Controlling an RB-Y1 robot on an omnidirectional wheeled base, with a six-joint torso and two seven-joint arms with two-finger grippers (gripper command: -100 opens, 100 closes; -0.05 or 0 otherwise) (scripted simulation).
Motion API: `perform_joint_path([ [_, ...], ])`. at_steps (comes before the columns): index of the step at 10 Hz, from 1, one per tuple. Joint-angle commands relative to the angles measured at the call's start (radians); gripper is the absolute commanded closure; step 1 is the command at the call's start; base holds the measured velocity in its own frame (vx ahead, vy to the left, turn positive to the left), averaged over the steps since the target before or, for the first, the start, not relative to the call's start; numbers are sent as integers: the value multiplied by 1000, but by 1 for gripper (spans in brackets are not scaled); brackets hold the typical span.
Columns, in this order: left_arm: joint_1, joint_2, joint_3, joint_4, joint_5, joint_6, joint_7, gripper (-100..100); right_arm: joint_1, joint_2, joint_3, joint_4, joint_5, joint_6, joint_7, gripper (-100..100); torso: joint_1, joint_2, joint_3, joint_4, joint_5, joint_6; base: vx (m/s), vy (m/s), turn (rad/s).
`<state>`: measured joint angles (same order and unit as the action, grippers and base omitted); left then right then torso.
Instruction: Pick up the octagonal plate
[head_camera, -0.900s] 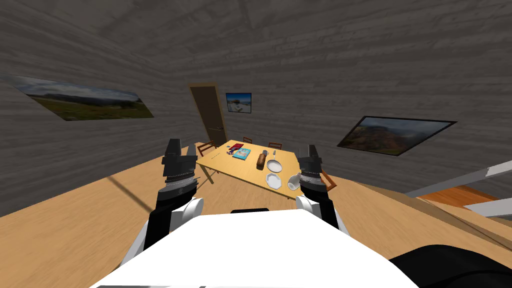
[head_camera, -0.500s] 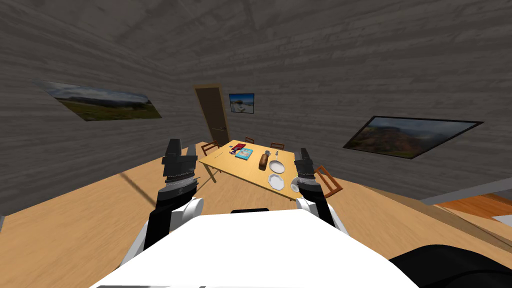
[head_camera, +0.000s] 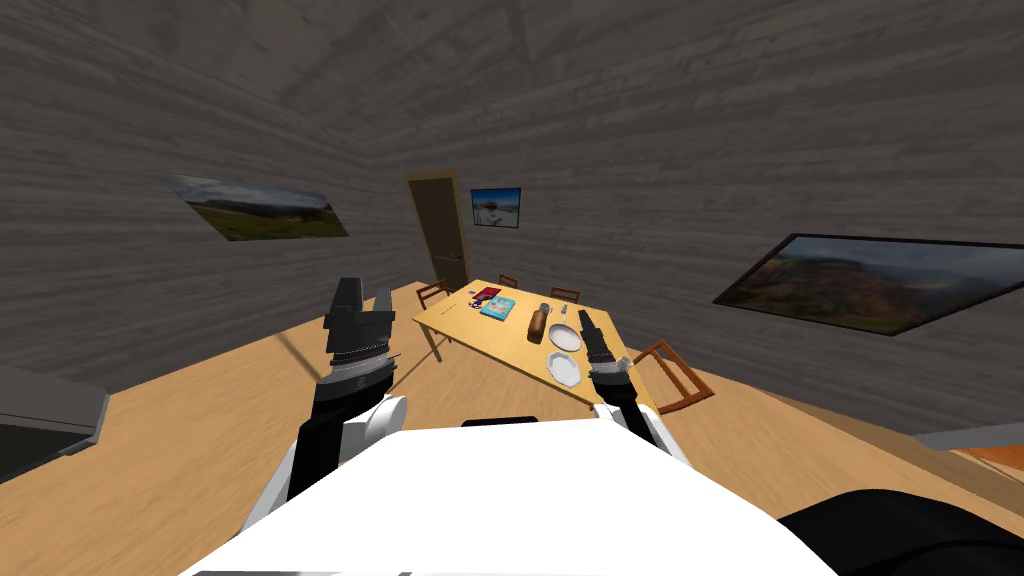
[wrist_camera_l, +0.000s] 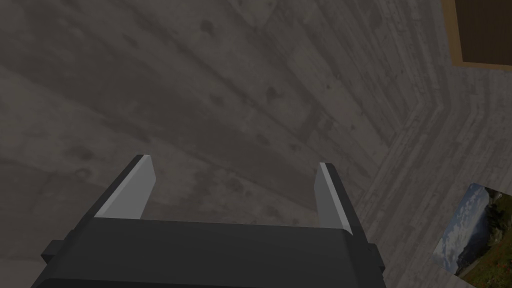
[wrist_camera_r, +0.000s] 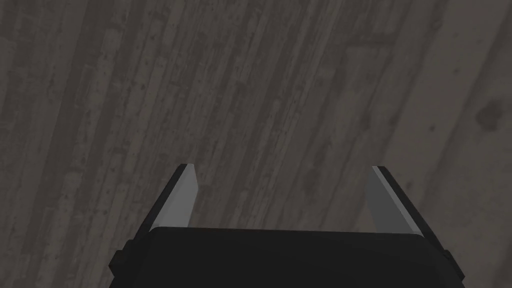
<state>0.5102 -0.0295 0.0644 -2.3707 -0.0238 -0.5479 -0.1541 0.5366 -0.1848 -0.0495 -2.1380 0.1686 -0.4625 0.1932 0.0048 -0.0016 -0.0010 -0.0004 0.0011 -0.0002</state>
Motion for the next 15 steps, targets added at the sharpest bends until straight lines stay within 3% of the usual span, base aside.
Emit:
perform_joint_path([
  [1, 0, 0, 0, 0, 0, 0, 0, 0, 10, -35, -6, 50, 45, 2, 27, -100, 0, 0, 0, 0, 0, 0, 21, 83, 147],
  [6, 0, 0, 0, 0, 0, 0, 0, 0, 15, -73, -6, 147, 109, 1, 66, -100, -2, 1, 1, 0, 0, 0, 17, 46, 76],
  [8, 0, 0, 0, 0, 0, 0, 0, 0, 20, -112, -6, 214, 174, 0, 107, -100, -2, 1, 1, 0, 0, 0, 25, 66, 145],
  [9, 0, 0, 0, 0, 0, 0, 0, 0, 20, -112, -6, 237, 178, 0, 107, -100, 0, 0, 0, 0, 0, 0, 32, 57, 46],
  [15, 0, 0, 0, 0, 0, 0, 0, 0, 29, -217, -6, 466, 351, 1, 216, -100, -1, 1, 1, 0, 0, 0, 27, 74, 140],
])
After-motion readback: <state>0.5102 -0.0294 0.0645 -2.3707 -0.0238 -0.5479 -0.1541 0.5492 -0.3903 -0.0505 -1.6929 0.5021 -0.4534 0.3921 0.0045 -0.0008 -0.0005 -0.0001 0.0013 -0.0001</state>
